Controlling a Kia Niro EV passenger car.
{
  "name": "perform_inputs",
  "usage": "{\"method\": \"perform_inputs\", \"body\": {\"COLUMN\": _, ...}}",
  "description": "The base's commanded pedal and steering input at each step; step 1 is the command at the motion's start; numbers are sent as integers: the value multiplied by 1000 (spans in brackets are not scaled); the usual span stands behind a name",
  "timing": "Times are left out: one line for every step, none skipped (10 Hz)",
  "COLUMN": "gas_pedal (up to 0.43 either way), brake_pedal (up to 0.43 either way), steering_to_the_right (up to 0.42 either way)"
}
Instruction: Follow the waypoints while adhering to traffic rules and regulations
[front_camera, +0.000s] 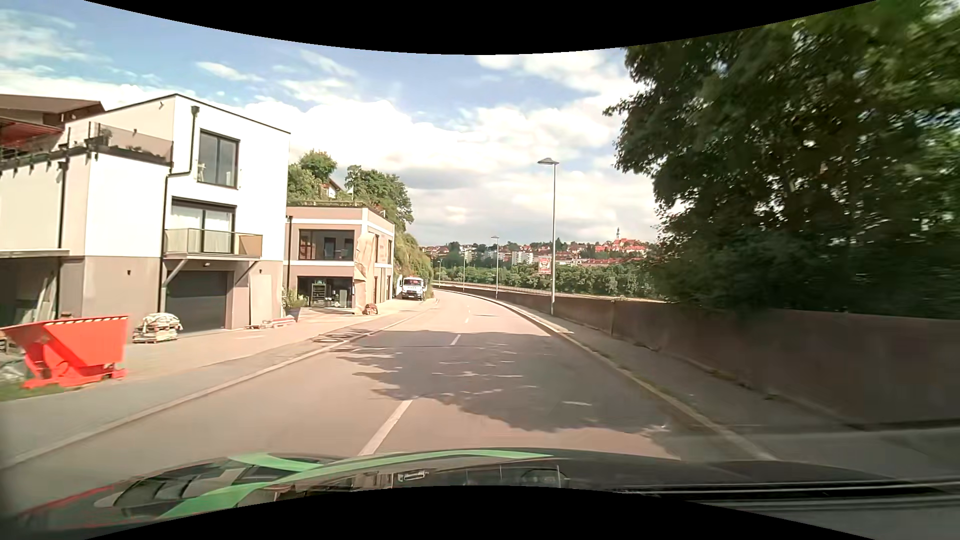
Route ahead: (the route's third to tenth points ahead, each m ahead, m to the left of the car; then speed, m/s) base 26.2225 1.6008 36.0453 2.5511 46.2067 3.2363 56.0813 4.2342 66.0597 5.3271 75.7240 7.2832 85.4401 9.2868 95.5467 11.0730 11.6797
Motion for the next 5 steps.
{"method": "perform_inputs", "body": {"gas_pedal": 130, "brake_pedal": 0, "steering_to_the_right": -12}}
{"method": "perform_inputs", "body": {"gas_pedal": 130, "brake_pedal": 0, "steering_to_the_right": -12}}
{"method": "perform_inputs", "body": {"gas_pedal": 130, "brake_pedal": 0, "steering_to_the_right": -11}}
{"method": "perform_inputs", "body": {"gas_pedal": 130, "brake_pedal": 0, "steering_to_the_right": -11}}
{"method": "perform_inputs", "body": {"gas_pedal": 118, "brake_pedal": 0, "steering_to_the_right": -11}}
